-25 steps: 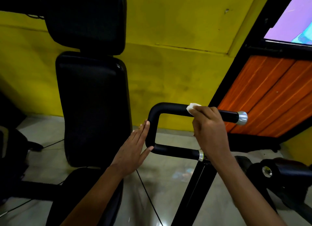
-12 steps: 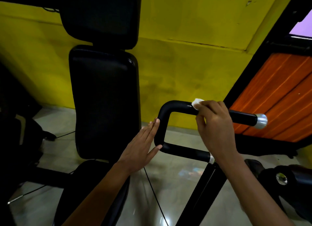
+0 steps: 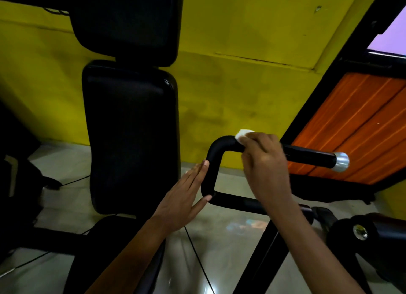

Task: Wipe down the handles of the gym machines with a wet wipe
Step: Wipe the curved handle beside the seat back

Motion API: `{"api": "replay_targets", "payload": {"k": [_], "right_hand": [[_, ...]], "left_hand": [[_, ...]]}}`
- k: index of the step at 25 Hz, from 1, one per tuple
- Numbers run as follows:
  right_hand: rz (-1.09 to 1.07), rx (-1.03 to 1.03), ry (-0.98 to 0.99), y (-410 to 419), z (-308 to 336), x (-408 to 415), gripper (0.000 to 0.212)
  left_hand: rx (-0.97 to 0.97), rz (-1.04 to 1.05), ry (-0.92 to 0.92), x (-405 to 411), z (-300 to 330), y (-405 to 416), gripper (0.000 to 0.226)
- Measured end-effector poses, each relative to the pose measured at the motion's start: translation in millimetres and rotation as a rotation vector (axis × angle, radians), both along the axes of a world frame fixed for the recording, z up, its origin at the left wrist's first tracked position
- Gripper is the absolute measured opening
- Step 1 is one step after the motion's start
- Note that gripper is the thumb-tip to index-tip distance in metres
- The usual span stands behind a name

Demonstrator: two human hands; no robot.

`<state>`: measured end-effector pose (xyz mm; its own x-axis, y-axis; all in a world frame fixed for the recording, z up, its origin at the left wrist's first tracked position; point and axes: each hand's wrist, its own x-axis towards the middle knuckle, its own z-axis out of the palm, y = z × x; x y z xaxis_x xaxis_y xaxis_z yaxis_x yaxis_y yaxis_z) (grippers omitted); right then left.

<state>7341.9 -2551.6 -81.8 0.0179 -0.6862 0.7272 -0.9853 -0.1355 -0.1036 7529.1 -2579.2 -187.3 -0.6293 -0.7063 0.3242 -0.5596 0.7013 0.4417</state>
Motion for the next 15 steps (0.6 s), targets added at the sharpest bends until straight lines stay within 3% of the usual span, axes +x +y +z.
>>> {"api": "replay_targets", "payload": {"k": [4, 9, 15], "right_hand": [[0.095, 0.053, 0.183, 2.3, -7.8, 8.8, 0.026], [-0.005, 0.016, 0.093, -0.6, 0.6, 3.1, 0.024], [0.055, 0.068, 0.196, 4.1, -3.2, 9.0, 0.024]], "left_hand": [[-0.011, -0.008, 0.0, -0.1, -2.8, -3.2, 0.079], [-0.003, -0.033, 0.022, 1.0, -1.4, -3.7, 0.078], [-0.016, -0.035, 0.02, 1.1, -1.3, -3.4, 0.08]]}}
